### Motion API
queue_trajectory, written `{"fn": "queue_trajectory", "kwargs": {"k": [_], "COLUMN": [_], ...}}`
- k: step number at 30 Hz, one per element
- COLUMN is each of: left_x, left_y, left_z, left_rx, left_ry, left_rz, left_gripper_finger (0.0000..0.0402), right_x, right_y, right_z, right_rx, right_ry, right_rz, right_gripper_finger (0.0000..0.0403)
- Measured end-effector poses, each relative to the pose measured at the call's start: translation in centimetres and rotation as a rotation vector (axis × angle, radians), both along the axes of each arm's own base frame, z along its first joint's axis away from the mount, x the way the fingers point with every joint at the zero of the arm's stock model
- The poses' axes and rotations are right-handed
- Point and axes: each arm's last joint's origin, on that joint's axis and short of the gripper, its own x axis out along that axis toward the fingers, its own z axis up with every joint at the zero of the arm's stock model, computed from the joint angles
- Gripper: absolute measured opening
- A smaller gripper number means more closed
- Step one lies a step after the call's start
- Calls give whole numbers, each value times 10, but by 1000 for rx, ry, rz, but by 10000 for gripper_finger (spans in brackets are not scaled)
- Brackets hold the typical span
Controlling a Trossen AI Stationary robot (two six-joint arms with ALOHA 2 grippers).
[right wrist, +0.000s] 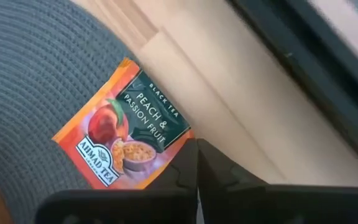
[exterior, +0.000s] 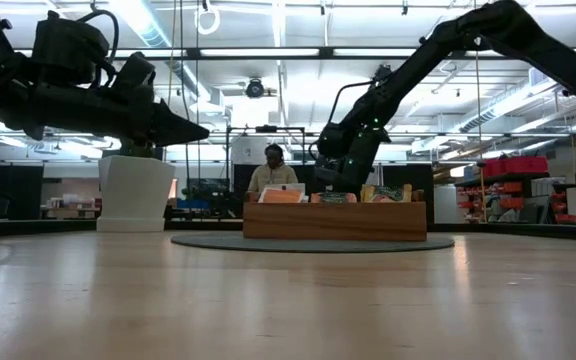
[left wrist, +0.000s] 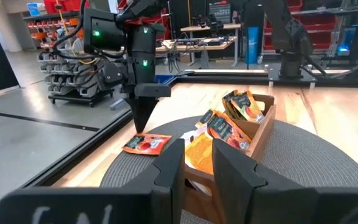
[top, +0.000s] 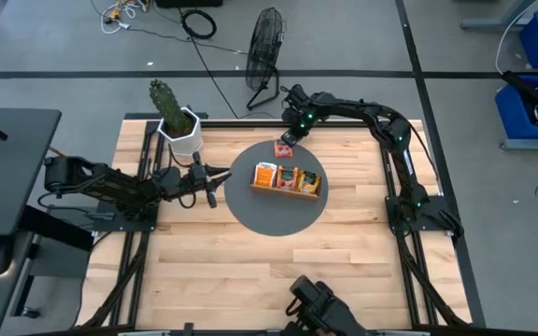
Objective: Pick & Place Tea
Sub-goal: Put the orange tea bag into the middle section of the wooden organizer
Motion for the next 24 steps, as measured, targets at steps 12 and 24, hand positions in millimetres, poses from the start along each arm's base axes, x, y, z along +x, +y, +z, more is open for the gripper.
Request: {"fn": "queue_trajectory", "kwargs": {"k": [12,24], "left_x": [0,5], "left_y": [0,8], "left_z": [0,9], "left_rx": [0,-46], "left_ry": [5,-63], "left_rz": [0,78], "left_gripper_finger": [85,85], "right_x": [3,24], "right_y": [9,49], "right_z": [28,56], "right_rx": [-131,-231], "right_ry": [15,37], "right_rz": [40,147], "right_gripper_finger": [1,0]}}
